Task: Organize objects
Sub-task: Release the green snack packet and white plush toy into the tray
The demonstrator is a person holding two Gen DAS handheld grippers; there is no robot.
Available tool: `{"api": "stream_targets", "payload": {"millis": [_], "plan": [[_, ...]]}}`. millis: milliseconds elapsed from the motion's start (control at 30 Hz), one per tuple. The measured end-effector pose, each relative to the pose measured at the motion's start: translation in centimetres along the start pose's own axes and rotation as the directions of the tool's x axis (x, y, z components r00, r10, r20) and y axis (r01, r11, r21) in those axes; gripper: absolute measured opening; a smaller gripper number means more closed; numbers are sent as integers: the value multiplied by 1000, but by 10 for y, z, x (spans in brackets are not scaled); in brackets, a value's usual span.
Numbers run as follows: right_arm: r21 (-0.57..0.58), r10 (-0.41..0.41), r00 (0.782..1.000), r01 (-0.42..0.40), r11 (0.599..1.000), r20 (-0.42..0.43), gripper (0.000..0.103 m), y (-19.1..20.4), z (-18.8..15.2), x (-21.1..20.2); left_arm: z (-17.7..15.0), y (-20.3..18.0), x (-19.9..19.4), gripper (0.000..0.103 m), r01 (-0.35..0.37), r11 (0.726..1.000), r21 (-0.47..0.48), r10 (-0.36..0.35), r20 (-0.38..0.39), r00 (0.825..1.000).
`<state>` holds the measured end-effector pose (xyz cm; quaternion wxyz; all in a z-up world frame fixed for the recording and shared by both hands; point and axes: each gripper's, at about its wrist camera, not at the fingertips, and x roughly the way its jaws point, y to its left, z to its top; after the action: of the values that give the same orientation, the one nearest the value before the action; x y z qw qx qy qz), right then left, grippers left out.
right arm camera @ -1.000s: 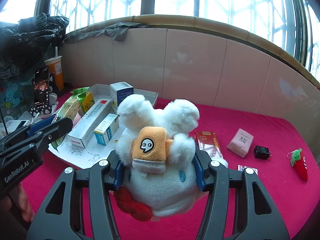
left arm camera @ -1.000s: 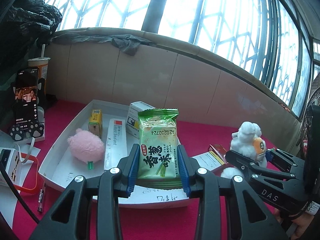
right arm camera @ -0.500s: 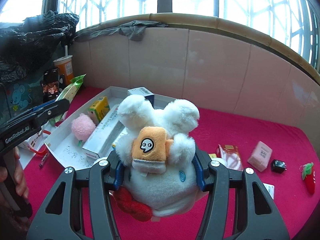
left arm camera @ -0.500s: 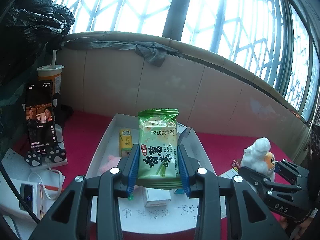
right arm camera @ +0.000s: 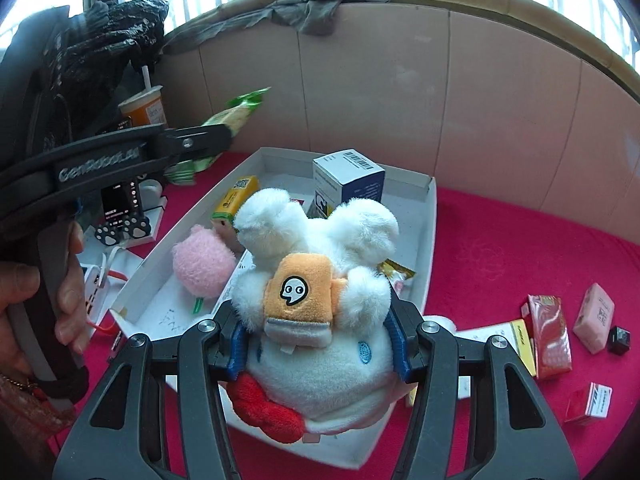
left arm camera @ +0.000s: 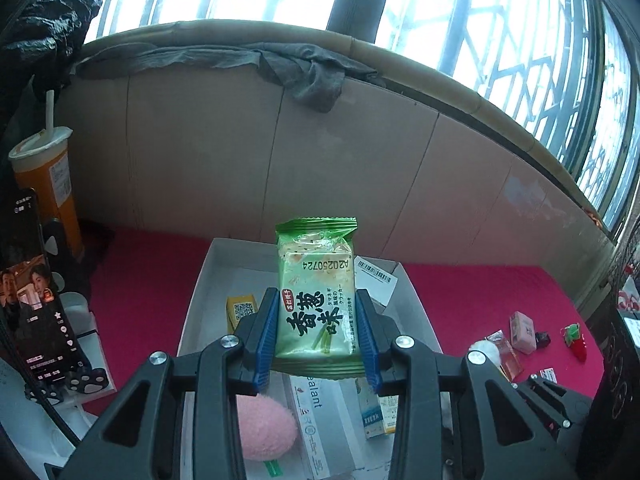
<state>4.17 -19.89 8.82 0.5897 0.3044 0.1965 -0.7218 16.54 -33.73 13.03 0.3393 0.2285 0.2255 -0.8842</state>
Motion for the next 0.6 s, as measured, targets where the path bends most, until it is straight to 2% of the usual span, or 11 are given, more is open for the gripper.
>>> {"api": "stream_targets", "payload": {"millis": [67,133,167,200,233,267,367,600], "plan": [[-6,0,1000,0,1000,-6,55,5,4,8,5,4,13,38,-18,999,-31,17,-28,999],[-12,-3,1000,3,1000,-1,56,9,6,13,8,8,24,49,-38,998,-54,35,-52,998],[-15,-5,1000,5,1000,2,59,10,7,14,9,9,27,73,-49,997,-64,46,-58,997],[-21,-11,1000,11,1000,4,70,11,6,16,9,10,27,95,-61,995,-73,57,-50,997],[-28,-18,1000,19,999,12,78,12,5,15,8,10,25,103,-67,995,-75,65,-29,997],[-35,-27,999,28,999,25,86,13,4,14,6,9,21,103,-73,995,-70,73,-4,997],[-59,-52,997,56,997,57,86,12,-2,7,0,3,12,103,-121,992,-39,122,45,991],[9,-58,994,58,998,87,86,-10,-20,-22,-13,-15,-17,103,-66,996,-57,72,108,992]]}}
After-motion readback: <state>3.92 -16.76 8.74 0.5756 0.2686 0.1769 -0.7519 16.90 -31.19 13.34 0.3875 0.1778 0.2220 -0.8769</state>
